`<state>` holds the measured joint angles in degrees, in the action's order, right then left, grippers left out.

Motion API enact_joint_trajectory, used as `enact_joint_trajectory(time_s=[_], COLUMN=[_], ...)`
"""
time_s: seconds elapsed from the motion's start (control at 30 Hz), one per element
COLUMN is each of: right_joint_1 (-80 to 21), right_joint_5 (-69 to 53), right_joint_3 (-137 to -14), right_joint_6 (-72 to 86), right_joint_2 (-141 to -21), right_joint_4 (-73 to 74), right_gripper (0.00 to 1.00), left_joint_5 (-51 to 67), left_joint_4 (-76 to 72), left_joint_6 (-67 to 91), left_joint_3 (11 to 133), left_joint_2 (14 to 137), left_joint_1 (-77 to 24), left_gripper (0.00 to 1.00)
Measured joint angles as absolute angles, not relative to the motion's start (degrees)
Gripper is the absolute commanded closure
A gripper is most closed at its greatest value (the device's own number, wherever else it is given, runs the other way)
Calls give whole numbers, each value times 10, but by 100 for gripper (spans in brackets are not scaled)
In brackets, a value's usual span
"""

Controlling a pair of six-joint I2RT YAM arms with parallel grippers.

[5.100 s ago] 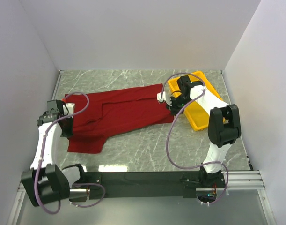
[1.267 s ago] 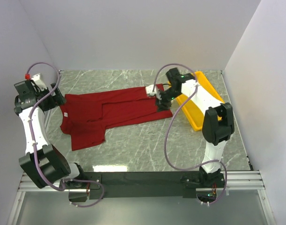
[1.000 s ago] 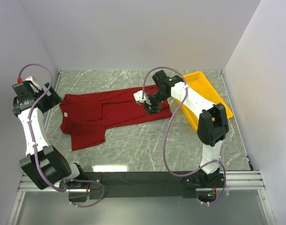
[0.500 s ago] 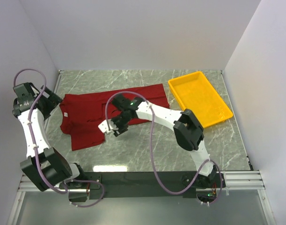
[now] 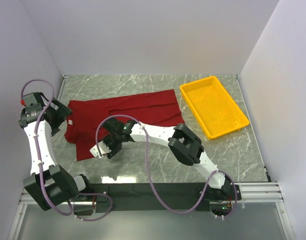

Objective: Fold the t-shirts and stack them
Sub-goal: Fold the tshirt

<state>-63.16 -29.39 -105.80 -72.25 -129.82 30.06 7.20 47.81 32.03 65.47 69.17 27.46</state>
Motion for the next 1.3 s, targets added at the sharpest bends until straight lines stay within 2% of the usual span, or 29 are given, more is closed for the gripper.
enact_joint_trajectory(time_s=[0.3, 0.4, 0.43, 0.5, 0.53, 0.67, 0.83, 1.0, 1.23, 1.3], right_joint_1=[-630, -630, -630, -630, -629, -620, -584, -533, -496, -497], right_joint_5=[-246, -235, -232, -232, -233, -264, -317, -309, -256, -251], right_joint_3=[-1064, -1064, -1064, -1064, -1065, -1073, -1142, -1244, -1252, -1252], right_joint_6=[-718, -717, -715, -710, -705, -652, -504, -312, -126, -92], right_joint_2=[-1333, -1333, -1333, -1334, -1334, -1334, -1334, -1342, -1363, -1376], right_joint_4=[284, 284, 286, 287, 287, 285, 264, 183, 110, 108], right_gripper=[48, 59, 69, 80, 88, 100, 100, 100, 100, 97], left_joint_5=[55, 49, 46, 41, 38, 18, -19, -31, -27, -22], left_joint_4=[490, 493, 494, 497, 498, 518, 529, 529, 529, 526], left_joint_6=[322, 322, 322, 322, 322, 322, 322, 322, 322, 321], left_joint_3=[655, 655, 655, 655, 655, 668, 715, 733, 729, 724], left_joint_2=[668, 661, 660, 658, 658, 658, 658, 658, 663, 663], left_joint_1=[263, 263, 263, 263, 263, 260, 253, 250, 250, 250], left_gripper=[1, 1, 0, 0, 1, 0, 1, 1, 1, 1])
